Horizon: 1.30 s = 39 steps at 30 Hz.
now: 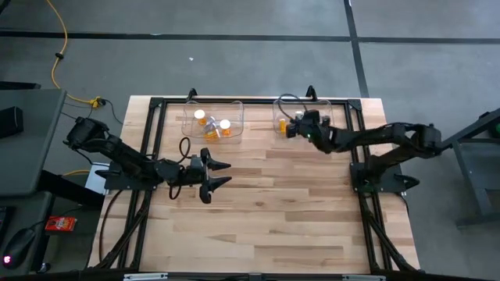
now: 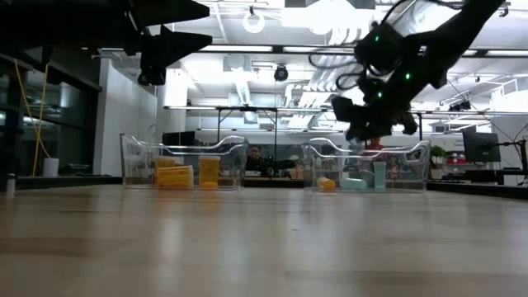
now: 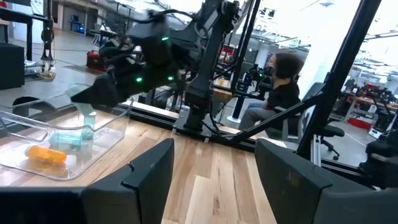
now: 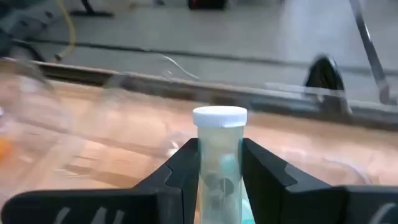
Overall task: Pick and place medicine bottles into bin by pill shape (circle, oval)
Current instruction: Put the blue tablet bottle into the right transparent bin, then return to Home Position
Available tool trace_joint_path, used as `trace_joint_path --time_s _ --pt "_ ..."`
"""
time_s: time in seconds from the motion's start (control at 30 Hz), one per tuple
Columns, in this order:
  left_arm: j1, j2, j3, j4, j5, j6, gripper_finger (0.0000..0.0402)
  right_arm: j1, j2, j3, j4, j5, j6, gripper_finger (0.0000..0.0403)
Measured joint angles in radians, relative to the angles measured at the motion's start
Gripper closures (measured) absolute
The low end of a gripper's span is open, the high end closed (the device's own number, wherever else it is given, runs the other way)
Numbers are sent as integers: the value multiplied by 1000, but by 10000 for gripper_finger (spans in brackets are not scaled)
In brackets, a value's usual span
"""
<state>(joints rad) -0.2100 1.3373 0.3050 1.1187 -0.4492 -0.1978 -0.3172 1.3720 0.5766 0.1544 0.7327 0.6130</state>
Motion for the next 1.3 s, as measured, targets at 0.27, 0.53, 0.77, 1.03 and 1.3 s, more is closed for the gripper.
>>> trace_joint_path --time_s 0.27,0.53,0.77,1.03,1.3 --pt "0 0 0 0 -1 0 188 -105 51 0 -17 -170 18 307" --pt "0 0 0 0 -3 0 188 -110 61 0 -17 -190 10 236" --pt "0 -1 0 -24 -12 30 188 -91 -3 0 -14 -241 -59 184" --pt "0 -133 0 -164 -11 19 188 171 -145 -96 318 -353 -279 187" --pt "57 -389 -1 -433 -25 63 188 386 -151 -179 704 -419 -461 187"
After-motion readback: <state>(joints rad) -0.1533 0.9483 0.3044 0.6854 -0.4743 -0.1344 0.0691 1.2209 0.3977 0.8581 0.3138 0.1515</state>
